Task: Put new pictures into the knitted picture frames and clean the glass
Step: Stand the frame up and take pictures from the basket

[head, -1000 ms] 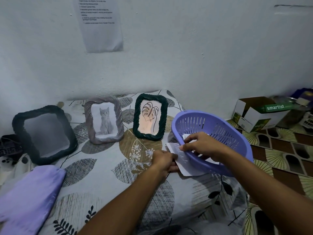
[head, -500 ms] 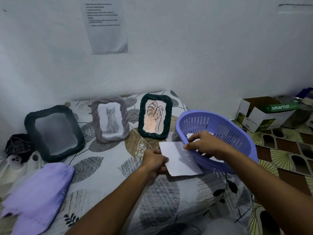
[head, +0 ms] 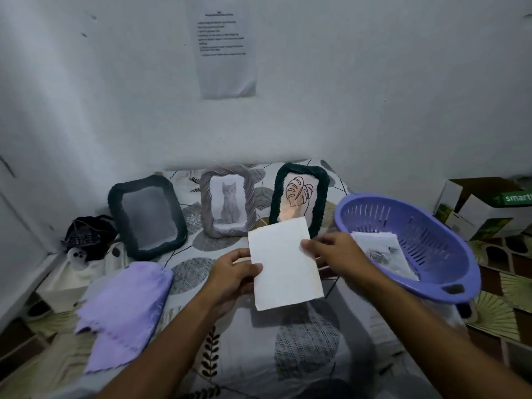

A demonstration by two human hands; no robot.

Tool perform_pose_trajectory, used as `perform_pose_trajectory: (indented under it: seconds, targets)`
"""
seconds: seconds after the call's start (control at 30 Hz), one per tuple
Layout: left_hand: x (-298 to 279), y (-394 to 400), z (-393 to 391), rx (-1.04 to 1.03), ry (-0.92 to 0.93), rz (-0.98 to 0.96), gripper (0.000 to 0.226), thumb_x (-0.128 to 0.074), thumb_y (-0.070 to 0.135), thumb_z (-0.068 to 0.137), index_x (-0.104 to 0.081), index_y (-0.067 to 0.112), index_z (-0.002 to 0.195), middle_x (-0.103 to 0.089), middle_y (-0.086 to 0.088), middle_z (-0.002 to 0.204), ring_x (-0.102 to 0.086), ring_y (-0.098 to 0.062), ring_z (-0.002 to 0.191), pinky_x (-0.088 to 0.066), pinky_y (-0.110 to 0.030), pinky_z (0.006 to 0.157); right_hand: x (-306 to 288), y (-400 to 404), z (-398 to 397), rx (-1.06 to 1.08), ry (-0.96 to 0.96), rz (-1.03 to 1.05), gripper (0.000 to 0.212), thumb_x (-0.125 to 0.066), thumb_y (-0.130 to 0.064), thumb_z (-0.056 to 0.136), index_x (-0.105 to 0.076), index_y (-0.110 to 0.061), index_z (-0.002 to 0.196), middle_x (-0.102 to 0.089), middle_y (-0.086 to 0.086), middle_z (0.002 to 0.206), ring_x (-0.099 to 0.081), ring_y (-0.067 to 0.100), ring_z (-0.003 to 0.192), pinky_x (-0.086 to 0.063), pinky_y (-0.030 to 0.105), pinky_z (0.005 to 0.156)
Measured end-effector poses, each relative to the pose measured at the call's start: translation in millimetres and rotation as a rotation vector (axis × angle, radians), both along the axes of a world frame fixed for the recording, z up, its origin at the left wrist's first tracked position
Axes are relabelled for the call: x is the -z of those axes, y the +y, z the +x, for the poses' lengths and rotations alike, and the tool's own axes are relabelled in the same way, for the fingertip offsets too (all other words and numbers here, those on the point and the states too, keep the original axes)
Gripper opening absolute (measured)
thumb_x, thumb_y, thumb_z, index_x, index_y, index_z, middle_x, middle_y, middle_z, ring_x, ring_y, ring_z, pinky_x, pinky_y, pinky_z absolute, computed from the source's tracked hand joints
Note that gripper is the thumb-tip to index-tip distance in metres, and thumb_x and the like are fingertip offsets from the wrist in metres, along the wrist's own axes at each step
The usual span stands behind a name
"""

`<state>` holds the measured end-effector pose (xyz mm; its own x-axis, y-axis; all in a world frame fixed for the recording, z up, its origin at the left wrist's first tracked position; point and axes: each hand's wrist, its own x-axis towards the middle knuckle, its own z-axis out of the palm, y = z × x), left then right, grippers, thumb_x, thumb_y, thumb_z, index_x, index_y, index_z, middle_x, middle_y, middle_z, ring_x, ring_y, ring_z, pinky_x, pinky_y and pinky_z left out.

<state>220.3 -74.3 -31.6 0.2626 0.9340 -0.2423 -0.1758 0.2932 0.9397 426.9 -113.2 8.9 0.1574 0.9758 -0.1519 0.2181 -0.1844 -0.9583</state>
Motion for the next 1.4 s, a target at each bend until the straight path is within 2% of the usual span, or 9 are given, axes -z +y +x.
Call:
perform_pose_trajectory:
  seconds: [0.2, 0.33, 0.47, 0.6, 0.73, 1.0, 1.17, 1.27, 1.4]
  targets:
    - [2.6, -5.8, -15.5, -0.128, 0.119, -0.004, 0.038, -0.065, -0.005, 0.083, -0.056, 0.005, 0.118, -0.069, -0.013, 0.104, -0.067, -0.026, 0.087, -0.057, -0.035, 0.063, 10.9, 2.1, -26.4, -0.002, 0.263, -0.092, 0.013, -0.06, -0.005, 0.089, -0.067, 0.001, 0.099, -0.071, 0.018, 0.099, -0.068, 0.034, 0.088, -0.056, 0.044, 0.077]
    - [-0.7, -16.3, -14.1, -0.397, 0.667, 0.592, 0.039, -0.074, 0.015, 0.079, -0.055, 0.03, 0.11, -0.059, 0.008, 0.106, -0.054, -0.012, 0.094, -0.049, -0.033, 0.075, 8.9, 1.6, -32.1, 0.002, 0.233, -0.087, 0.007, -0.062, -0.006, 0.089, -0.068, -0.002, 0.09, -0.071, 0.018, 0.095, -0.068, 0.032, 0.083, -0.056, 0.044, 0.075]
    - [-16.0, -22.9, 0.3, -0.124, 0.449, 0.413, 0.015, -0.061, 0.027, 0.091, -0.064, 0.022, 0.105, -0.066, 0.002, 0.105, -0.06, -0.014, 0.094, -0.053, -0.036, 0.082, 4.9, -1.6, -39.3, -0.026, 0.191, -0.073, 0.011, -0.063, -0.007, 0.088, -0.068, 0.0, 0.094, -0.071, 0.018, 0.097, -0.067, 0.033, 0.087, -0.055, 0.045, 0.078]
    - [-24.9, -27.7, 11.6, -0.074, 0.174, 0.134, 0.028, -0.045, 0.029, 0.099, -0.066, 0.011, 0.106, -0.07, -0.008, 0.104, -0.064, -0.02, 0.089, -0.054, -0.031, 0.069, -0.3, -4.5, -51.0, -0.084, 0.165, -0.048, 0.014, -0.064, -0.011, 0.088, -0.069, -0.001, 0.095, -0.069, 0.021, 0.099, -0.066, 0.037, 0.092, -0.052, 0.054, 0.084]
    - [-26.5, -27.6, 12.8, -0.085, -0.062, -0.009, 0.032, -0.048, 0.032, 0.098, -0.069, 0.007, 0.101, -0.073, -0.011, 0.093, -0.068, -0.023, 0.083, -0.055, -0.042, 0.075, -2.9, -4.9, -56.6, -0.122, 0.218, -0.054, 0.024, -0.059, -0.022, 0.092, -0.07, -0.002, 0.099, -0.07, 0.016, 0.098, -0.066, 0.029, 0.086, -0.055, 0.039, 0.07]
    - [-26.9, -25.0, 9.9, -0.119, -0.112, -0.067, 0.022, -0.057, 0.01, 0.09, -0.066, 0.0, 0.107, -0.068, -0.024, 0.099, -0.064, -0.034, 0.088, -0.05, -0.052, 0.088, -4.4, -4.0, -63.3, -0.103, 0.083, -0.087, 0.02, -0.054, -0.019, 0.093, -0.072, -0.014, 0.1, -0.071, 0.007, 0.101, -0.066, 0.023, 0.095, -0.055, 0.036, 0.078]
    - [-22.3, -17.5, 8.7, -0.182, -0.186, -0.09, 0.024, -0.045, -0.008, 0.09, -0.063, -0.004, 0.106, -0.069, -0.027, 0.095, -0.066, -0.035, 0.08, -0.055, -0.046, 0.078, -8.0, -7.2, -56.2, -0.029, -0.016, 0.005, 0.024, -0.053, -0.004, 0.092, -0.069, -0.009, 0.108, -0.067, 0.004, 0.107, -0.06, 0.011, 0.089, -0.049, 0.023, 0.072]
    - [-24.1, -15.0, 9.8, -0.178, -0.204, -0.104, 0.022, -0.043, -0.008, 0.091, -0.062, -0.001, 0.099, -0.071, -0.022, 0.084, -0.067, -0.034, 0.075, -0.055, -0.044, 0.071, -6.2, -6.5, -44.7, 0.065, -0.022, 0.086, 0.043, -0.054, 0.004, 0.09, -0.055, -0.01, 0.13, -0.06, 0.007, 0.125, -0.059, 0.017, 0.104, -0.054, 0.031, 0.082]
    - [-26.2, -13.6, 20.1, -0.152, -0.217, -0.112, 0.027, -0.038, -0.007, 0.091, -0.061, 0.001, 0.102, -0.071, -0.023, 0.092, -0.067, -0.035, 0.079, -0.055, -0.045, 0.07, -8.1, -9.3, -34.7, 0.124, 0.155, 0.033, 0.042, -0.05, 0.002, 0.094, -0.049, -0.007, 0.135, -0.066, 0.001, 0.097, -0.065, 0.012, 0.076, -0.051, 0.02, 0.048]
